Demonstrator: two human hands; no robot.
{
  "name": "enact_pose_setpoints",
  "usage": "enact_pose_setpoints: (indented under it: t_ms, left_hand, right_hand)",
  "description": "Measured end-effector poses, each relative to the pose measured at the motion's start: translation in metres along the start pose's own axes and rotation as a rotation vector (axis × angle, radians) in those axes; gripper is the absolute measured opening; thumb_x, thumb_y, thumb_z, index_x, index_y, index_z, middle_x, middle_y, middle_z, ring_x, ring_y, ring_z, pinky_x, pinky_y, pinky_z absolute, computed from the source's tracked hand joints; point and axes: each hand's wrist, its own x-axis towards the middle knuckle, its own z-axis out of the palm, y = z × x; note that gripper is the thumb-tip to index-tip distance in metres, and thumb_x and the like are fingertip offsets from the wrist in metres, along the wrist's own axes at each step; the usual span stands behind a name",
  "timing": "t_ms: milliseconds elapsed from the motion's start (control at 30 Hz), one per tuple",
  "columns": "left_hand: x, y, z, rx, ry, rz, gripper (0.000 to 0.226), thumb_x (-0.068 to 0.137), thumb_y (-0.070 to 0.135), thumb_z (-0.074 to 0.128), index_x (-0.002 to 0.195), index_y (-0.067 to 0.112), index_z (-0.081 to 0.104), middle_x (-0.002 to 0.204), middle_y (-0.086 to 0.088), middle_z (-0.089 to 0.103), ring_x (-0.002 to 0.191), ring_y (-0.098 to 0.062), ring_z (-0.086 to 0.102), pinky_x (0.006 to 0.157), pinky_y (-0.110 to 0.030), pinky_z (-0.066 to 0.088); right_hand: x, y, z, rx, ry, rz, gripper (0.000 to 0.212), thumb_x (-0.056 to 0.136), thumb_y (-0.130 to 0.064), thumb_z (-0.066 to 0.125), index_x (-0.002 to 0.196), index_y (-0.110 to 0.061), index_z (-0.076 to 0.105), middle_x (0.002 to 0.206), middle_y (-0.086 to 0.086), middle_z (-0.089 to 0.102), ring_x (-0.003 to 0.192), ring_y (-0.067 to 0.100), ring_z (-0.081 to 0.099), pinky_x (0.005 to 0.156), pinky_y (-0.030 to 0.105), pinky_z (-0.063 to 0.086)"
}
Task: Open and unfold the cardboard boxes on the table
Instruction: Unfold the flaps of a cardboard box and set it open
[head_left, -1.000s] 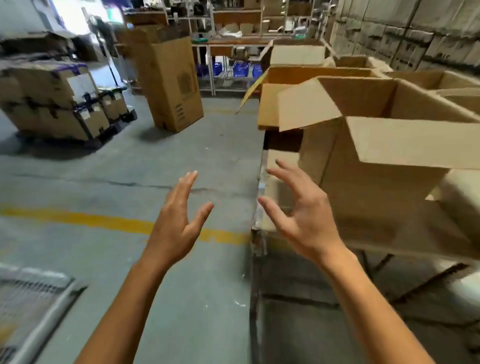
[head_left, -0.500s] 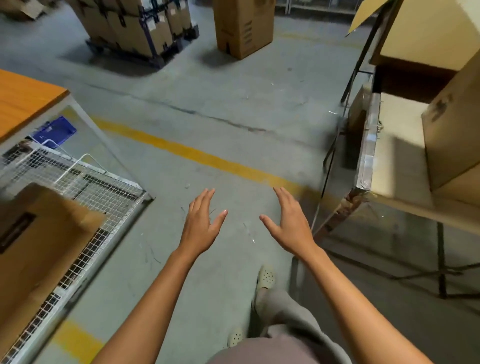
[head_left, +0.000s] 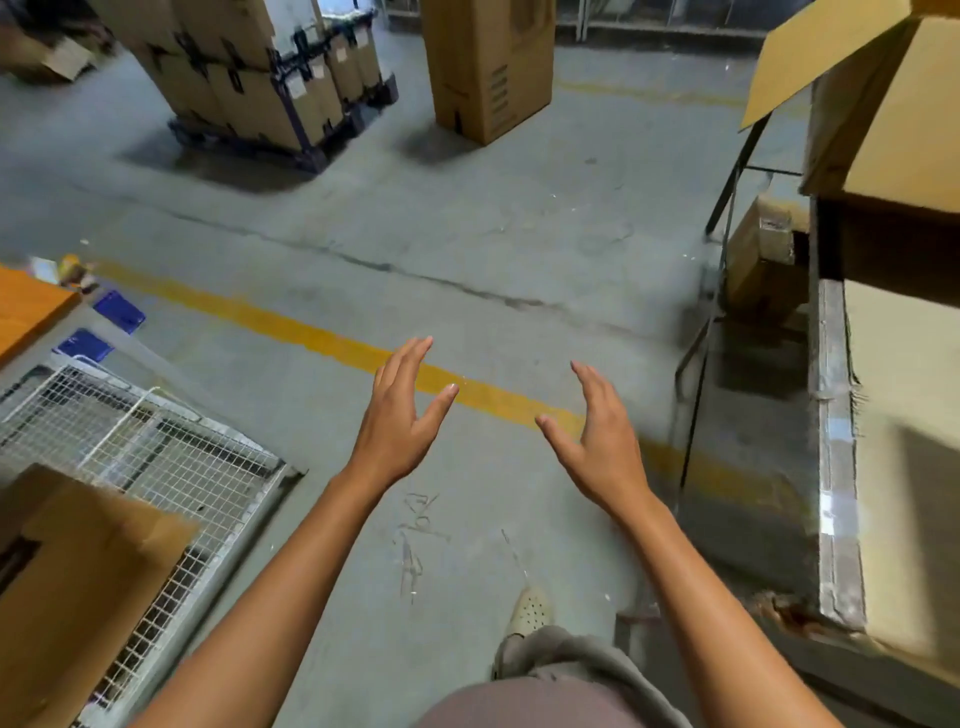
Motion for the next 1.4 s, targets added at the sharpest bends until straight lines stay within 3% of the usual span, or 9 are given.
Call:
enact_pose_setpoints:
  t_ms: [200, 367, 433, 600, 800, 1100, 1267, 1400]
  left_hand:
    - [0.112, 0.012, 0.013, -0.02, 0.031, 0.046, 0.069, 0.092, 0.051, 0.047, 0.147, 0.01, 0.041, 0.15, -0.009, 0.043, 0.141, -0.023, 0.036, 0.116, -0.043, 0.031]
    - [0.193, 0.02, 0.033, -0.063, 0.026, 0.076, 0.063, 0.095, 0.043, 0.052, 0.149, 0.014, 0.038, 0.152, -0.004, 0.04, 0.143, -0.018, 0.032, 0.115, -0.027, 0.025]
    - [0.231, 0.02, 0.043, -0.079, 0.024, 0.098, 0.06, 0.098, 0.039, 0.055, 0.15, 0.016, 0.037, 0.152, -0.003, 0.039, 0.143, -0.016, 0.032, 0.114, -0.027, 0.026]
    - [0.344, 0.012, 0.071, -0.146, 0.015, 0.181, 0.058, 0.098, 0.037, 0.057, 0.149, 0.017, 0.038, 0.147, -0.003, 0.043, 0.137, -0.019, 0.04, 0.111, -0.037, 0.037]
    - [0.507, 0.031, 0.099, -0.195, -0.053, 0.306, 0.061, 0.095, 0.043, 0.054, 0.148, 0.016, 0.041, 0.142, -0.004, 0.047, 0.131, -0.021, 0.045, 0.107, -0.046, 0.043]
    - [0.716, 0.142, 0.171, -0.276, -0.211, 0.635, 0.059, 0.095, 0.04, 0.055, 0.147, 0.013, 0.042, 0.141, -0.007, 0.049, 0.127, -0.023, 0.048, 0.104, -0.046, 0.045]
    - [0.791, 0.228, 0.237, -0.368, -0.273, 0.795, 0.06, 0.096, 0.041, 0.054, 0.148, 0.013, 0.04, 0.143, -0.008, 0.05, 0.129, -0.022, 0.048, 0.104, -0.047, 0.046]
    - [0.827, 0.299, 0.285, -0.45, -0.376, 0.904, 0.06, 0.097, 0.04, 0.055, 0.149, 0.014, 0.039, 0.146, -0.008, 0.048, 0.133, -0.02, 0.045, 0.107, -0.044, 0.044]
  right_hand:
    - [0.101, 0.004, -0.03, 0.062, 0.066, 0.053, 0.082, 0.081, -0.061, 0.053, 0.148, -0.017, 0.043, 0.151, 0.008, 0.044, 0.137, 0.027, 0.044, 0.104, 0.053, 0.046]
    - [0.175, 0.004, -0.048, 0.063, 0.173, 0.033, 0.069, 0.085, -0.048, 0.06, 0.145, -0.018, 0.047, 0.149, 0.004, 0.047, 0.133, 0.025, 0.048, 0.101, 0.053, 0.049]
    - [0.206, 0.005, -0.052, 0.049, 0.21, 0.022, 0.066, 0.086, -0.045, 0.061, 0.145, -0.018, 0.048, 0.147, 0.004, 0.048, 0.131, 0.024, 0.049, 0.1, 0.052, 0.049]
    - [0.302, 0.015, -0.055, 0.02, 0.292, 0.006, 0.065, 0.087, -0.043, 0.061, 0.145, -0.017, 0.047, 0.148, 0.005, 0.048, 0.132, 0.024, 0.049, 0.1, 0.051, 0.049]
    - [0.424, 0.015, -0.085, -0.01, 0.449, 0.044, 0.062, 0.091, -0.027, 0.07, 0.147, -0.013, 0.045, 0.146, 0.006, 0.05, 0.131, 0.024, 0.049, 0.103, 0.051, 0.047]
    - [0.545, 0.015, -0.192, -0.073, 0.81, 0.102, 0.07, 0.089, -0.039, 0.062, 0.152, -0.02, 0.037, 0.148, 0.002, 0.046, 0.134, 0.018, 0.047, 0.102, 0.049, 0.05]
    - [0.589, 0.037, -0.259, -0.147, 1.028, 0.187, 0.078, 0.091, -0.031, 0.068, 0.156, -0.023, 0.024, 0.152, 0.003, 0.042, 0.13, 0.014, 0.048, 0.098, 0.046, 0.053]
    - [0.608, 0.053, -0.309, -0.23, 1.15, 0.249, 0.078, 0.09, -0.038, 0.062, 0.156, -0.024, 0.023, 0.155, 0.004, 0.04, 0.137, 0.019, 0.045, 0.101, 0.049, 0.051]
